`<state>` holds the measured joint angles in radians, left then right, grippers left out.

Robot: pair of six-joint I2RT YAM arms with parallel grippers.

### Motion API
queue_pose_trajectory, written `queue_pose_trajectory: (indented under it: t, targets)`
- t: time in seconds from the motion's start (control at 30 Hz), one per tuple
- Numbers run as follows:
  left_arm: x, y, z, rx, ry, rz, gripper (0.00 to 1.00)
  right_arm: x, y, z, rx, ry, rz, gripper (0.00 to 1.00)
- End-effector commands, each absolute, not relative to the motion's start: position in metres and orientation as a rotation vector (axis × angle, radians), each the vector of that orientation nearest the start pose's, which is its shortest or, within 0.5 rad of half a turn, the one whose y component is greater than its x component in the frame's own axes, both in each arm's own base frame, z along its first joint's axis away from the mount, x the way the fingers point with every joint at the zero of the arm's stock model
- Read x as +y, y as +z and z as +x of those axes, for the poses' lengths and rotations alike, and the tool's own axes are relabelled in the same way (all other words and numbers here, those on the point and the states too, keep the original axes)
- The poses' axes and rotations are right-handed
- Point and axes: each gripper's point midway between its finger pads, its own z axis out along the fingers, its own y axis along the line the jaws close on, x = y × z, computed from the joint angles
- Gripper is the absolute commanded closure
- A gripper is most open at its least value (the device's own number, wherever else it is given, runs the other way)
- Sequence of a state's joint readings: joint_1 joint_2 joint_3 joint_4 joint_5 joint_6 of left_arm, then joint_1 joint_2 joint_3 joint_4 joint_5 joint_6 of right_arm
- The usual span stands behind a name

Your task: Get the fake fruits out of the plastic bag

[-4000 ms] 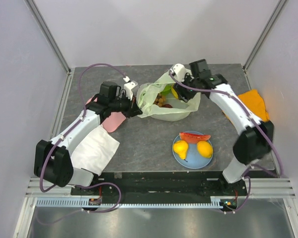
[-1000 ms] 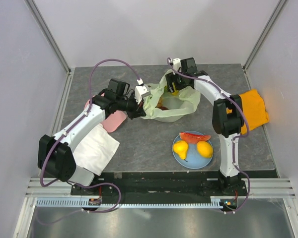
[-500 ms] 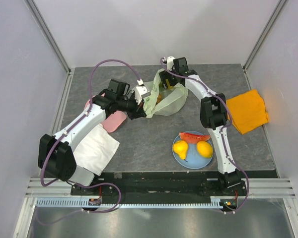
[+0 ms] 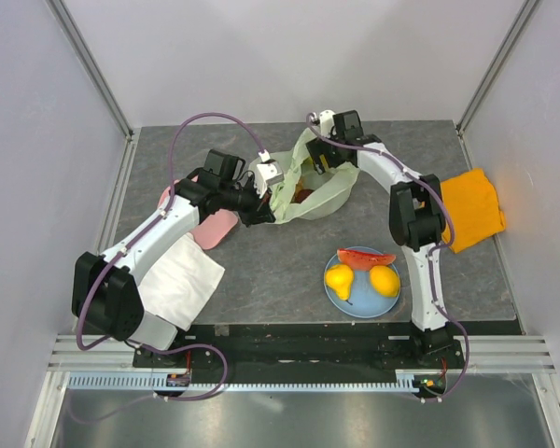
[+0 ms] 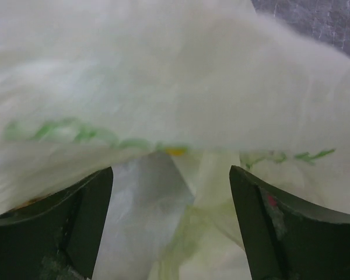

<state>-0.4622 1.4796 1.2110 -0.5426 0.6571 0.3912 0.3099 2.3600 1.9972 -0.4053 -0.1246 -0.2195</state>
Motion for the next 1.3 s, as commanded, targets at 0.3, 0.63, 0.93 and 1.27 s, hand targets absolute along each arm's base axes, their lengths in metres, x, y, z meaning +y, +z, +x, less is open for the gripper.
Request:
queue_pose_trajectory:
  t: [0.3,0.63,0.93,1.27]
  targets:
    - [-0.260,0.191,0.292,1.933,-0.868,1.207,0.98,0.245,0.120,0.576,2.065,0.398,-0.757,0.19]
    - [-0.259,0.186,0.285,1.952,-0.889,1.214,0.98,0.248,0.091,0.629,2.024,0.248,-0.735,0.08]
    - [-0.262,0.183,0.287,1.957,-0.903,1.217,0.98,0.244,0.075,0.650,1.974,0.125,-0.758,0.13]
    - [-0.264,0.184,0.291,1.957,-0.880,1.213,0.99,0.250,0.097,0.643,1.940,0.197,-0.771,0.51]
